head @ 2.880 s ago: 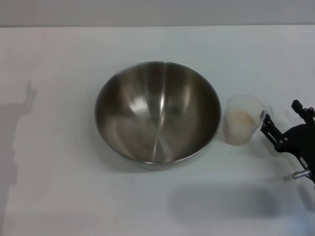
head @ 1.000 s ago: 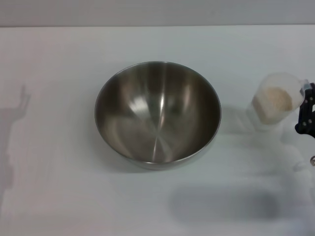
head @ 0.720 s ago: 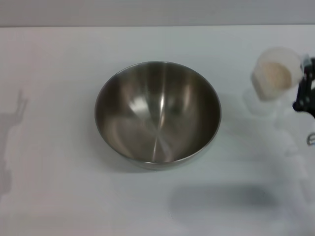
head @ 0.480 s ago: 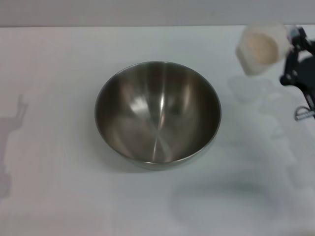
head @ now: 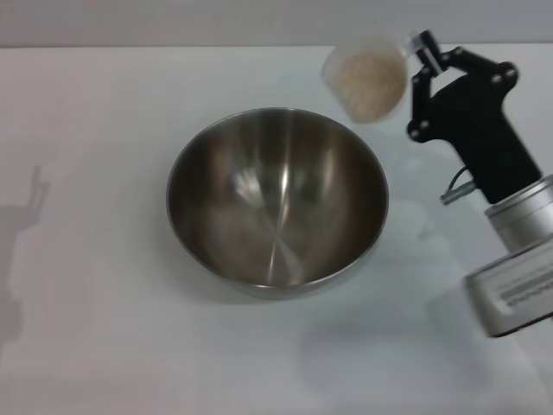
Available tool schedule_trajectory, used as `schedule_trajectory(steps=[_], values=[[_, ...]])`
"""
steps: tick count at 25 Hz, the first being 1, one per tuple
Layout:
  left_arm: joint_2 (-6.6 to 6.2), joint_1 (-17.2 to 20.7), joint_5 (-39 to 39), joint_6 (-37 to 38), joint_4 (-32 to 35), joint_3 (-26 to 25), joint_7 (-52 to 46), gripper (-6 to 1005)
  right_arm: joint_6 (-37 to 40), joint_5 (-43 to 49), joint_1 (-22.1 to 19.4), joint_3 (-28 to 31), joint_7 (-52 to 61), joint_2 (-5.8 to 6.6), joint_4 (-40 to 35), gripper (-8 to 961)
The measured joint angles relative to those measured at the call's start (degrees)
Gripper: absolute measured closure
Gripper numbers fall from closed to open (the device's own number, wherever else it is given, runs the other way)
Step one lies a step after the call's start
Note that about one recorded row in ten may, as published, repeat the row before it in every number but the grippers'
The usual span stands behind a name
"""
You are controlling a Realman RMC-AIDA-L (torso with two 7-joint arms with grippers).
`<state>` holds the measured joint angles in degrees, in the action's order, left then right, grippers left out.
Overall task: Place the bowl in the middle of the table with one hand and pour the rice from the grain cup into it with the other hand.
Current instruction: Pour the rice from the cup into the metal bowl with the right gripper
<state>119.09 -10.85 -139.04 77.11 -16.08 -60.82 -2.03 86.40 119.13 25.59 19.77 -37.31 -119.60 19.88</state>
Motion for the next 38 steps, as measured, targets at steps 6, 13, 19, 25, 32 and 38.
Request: schedule_trajectory(steps=[6, 13, 19, 25, 32, 38], values=[[0.00, -0.5, 0.0, -0.3, 0.0, 0.1, 0.0, 170, -4.3, 0.7, -0.2, -0.8, -20.6, -0.15, 3.5, 949], [0.00, -0.6, -0.1, -0.4, -0.2, 0.1, 0.0, 171, -5.3, 0.7, 0.8, -1.8, -36.1, -0.16, 5.6, 949], [0.00, -0.5, -0.2, -0.6, -0.2, 0.2, 0.0, 170, -6.1, 4.0, 1.6, -2.9, -49.0, -0.14, 6.3, 948], [0.00, -0.4, -0.1, -0.6, -0.2, 0.2, -0.1, 170, -9.9, 8.2, 1.7, -2.5, -59.0, -0.25, 6.7, 948], [0.00, -0.4, -0.1, -0.6, -0.2, 0.5, -0.1, 171, -11.8, 8.2, 2.2, -2.4, -71.5, -0.28, 7.8, 949], [0.00, -0.5, -0.1, -0.6, -0.2, 0.5, -0.2, 170, -11.9, 8.2, 2.1, -2.7, -82.1, -0.28, 8.4, 948]])
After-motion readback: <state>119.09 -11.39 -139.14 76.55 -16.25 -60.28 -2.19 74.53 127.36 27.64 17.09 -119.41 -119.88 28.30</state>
